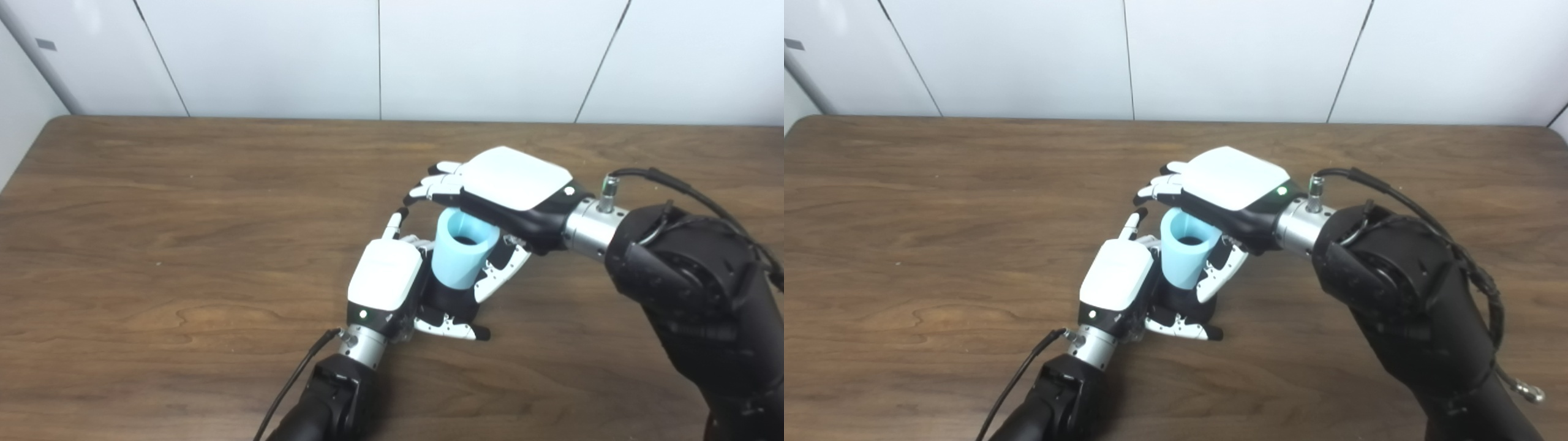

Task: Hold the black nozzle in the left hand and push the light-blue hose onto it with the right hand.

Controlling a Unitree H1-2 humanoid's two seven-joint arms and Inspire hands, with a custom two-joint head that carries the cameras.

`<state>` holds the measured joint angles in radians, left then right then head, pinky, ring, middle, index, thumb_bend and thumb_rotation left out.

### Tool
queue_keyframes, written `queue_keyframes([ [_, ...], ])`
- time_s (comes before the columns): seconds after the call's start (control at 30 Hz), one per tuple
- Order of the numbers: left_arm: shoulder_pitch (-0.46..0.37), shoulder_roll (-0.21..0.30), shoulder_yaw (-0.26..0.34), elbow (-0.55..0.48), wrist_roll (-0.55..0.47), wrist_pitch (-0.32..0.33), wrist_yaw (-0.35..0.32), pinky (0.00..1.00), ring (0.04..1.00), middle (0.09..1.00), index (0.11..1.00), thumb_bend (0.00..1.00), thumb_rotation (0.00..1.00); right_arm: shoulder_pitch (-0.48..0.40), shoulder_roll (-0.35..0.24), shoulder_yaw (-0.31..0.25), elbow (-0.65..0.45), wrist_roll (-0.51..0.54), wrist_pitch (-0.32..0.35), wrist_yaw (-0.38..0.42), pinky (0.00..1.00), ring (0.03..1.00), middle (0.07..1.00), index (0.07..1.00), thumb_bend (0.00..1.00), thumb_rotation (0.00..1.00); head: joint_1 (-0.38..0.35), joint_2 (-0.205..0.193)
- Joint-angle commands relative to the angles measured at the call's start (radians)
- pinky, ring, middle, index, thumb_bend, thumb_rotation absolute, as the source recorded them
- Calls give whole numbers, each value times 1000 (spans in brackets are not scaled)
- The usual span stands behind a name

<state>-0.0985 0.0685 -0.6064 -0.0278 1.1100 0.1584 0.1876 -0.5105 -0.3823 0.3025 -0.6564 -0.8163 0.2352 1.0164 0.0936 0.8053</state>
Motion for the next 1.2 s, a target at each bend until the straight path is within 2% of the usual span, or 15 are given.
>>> queue_keyframes([
  [0.0,46,2,-23,49,15,3,-19,992,617,475,495,523,0,-57,1,-33,-39,17,11,-30,849,942,911,883,982,325,2,1],
  [0.1,49,1,-25,49,16,6,-21,998,615,466,500,523,0,-75,0,-62,-45,50,29,-28,843,948,921,894,982,351,3,2],
  [0.3,51,0,-24,53,19,12,-22,999,612,468,497,523,0,-120,-7,-95,-82,84,108,-1,842,952,927,898,988,383,4,3],
  [0.4,51,0,-24,54,20,13,-22,997,613,467,499,523,0,-141,-22,-102,-101,106,134,5,896,949,933,901,976,375,4,4],
  [0.53,49,3,-22,58,17,9,-16,995,615,464,500,523,0,-138,-38,-117,-125,136,135,-14,966,935,919,897,940,398,8,3],
  [0.67,49,6,-19,59,14,9,-15,993,613,465,500,523,0,-99,-55,-120,-172,131,151,-5,926,950,921,891,874,507,1,2],
  [0.77,48,7,-17,62,13,7,-13,993,612,467,499,523,0,-45,-79,-109,-197,130,113,-19,886,978,960,914,820,639,5,-2],
  [0.9,45,10,-16,66,10,0,-10,987,619,477,495,523,0,45,-92,-97,-215,107,43,-54,947,999,998,971,805,768,7,-2],
  [1.03,43,12,-11,66,4,-4,-9,993,619,476,494,523,0,101,-80,-81,-220,51,-22,-70,995,1000,1000,999,790,832,1,-5],
  [1.17,38,17,-10,68,11,-8,-8,997,615,471,499,523,0,142,-73,-73,-221,11,-71,-73,1000,1000,1000,1000,769,853,3,-5],
])
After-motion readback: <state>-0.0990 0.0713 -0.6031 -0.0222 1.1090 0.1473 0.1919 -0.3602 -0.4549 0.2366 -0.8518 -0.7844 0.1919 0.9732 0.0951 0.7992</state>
